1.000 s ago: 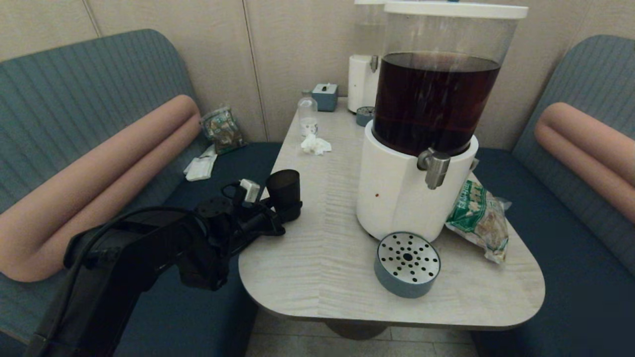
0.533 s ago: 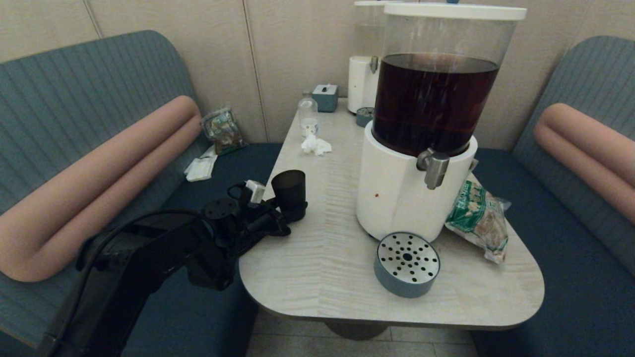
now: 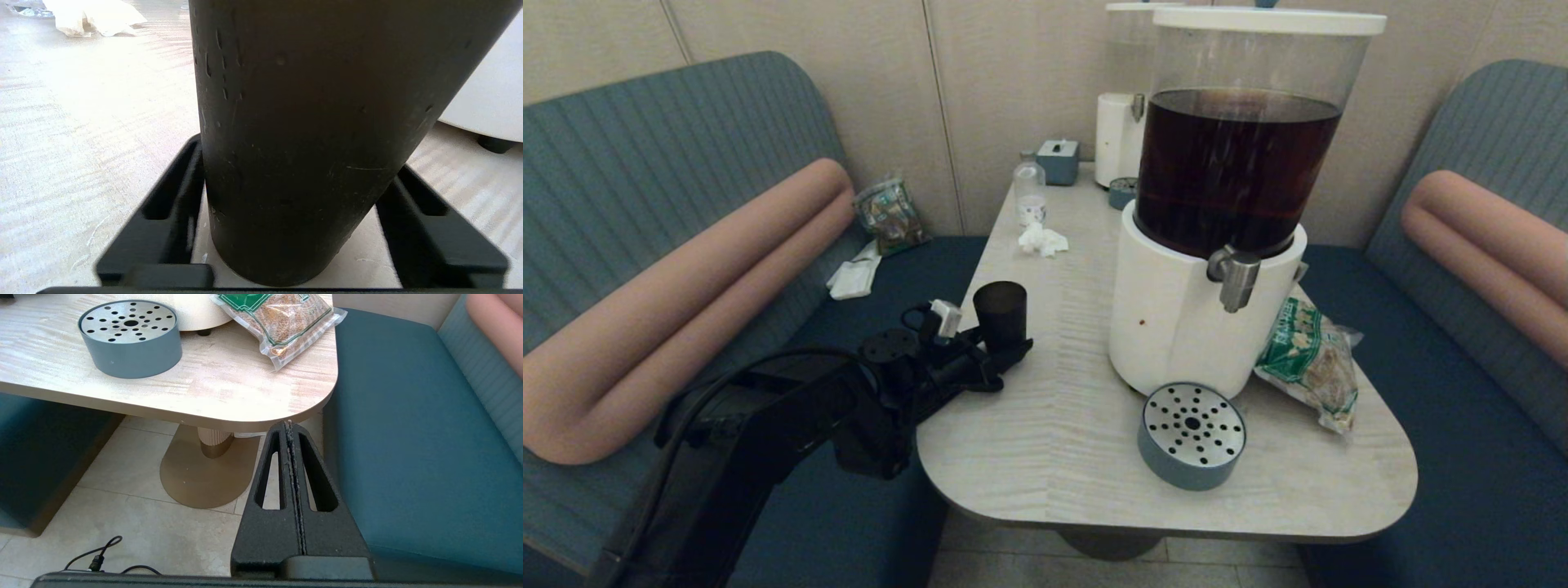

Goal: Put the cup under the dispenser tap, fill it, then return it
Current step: Place the cup next to the water dispenser

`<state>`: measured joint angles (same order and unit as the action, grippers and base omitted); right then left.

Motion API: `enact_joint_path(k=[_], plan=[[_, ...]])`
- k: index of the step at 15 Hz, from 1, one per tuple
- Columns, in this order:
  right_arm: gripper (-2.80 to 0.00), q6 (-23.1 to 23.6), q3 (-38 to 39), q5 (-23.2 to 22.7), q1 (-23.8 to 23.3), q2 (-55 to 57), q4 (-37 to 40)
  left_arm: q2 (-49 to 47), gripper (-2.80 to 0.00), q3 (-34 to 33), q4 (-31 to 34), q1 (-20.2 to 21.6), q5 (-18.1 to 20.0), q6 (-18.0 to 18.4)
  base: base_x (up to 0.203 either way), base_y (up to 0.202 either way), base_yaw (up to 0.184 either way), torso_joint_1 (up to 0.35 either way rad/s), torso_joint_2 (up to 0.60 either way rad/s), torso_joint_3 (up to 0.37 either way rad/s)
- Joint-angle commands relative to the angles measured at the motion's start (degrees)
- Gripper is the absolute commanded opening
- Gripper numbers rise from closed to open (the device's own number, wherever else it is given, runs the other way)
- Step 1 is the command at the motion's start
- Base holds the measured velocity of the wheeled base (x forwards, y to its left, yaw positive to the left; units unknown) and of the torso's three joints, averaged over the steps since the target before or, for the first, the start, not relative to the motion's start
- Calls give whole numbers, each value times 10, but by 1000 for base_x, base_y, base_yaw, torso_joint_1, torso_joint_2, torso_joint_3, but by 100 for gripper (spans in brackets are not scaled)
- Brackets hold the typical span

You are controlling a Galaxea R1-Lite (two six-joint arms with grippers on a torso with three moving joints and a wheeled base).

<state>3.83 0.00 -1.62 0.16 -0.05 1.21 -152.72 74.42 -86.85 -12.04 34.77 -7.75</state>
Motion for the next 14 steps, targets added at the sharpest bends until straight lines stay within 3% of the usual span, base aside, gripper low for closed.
enact_joint_path(k=[1,14], plan=[[-280,0,1,0,0,0,0,5,0,-1,-8,0,1,2,0,0,0,0,0,0],[-280,0,1,0,0,0,0,125,0,-102,-8,15,-14,9,0,0,0,0,0,0]])
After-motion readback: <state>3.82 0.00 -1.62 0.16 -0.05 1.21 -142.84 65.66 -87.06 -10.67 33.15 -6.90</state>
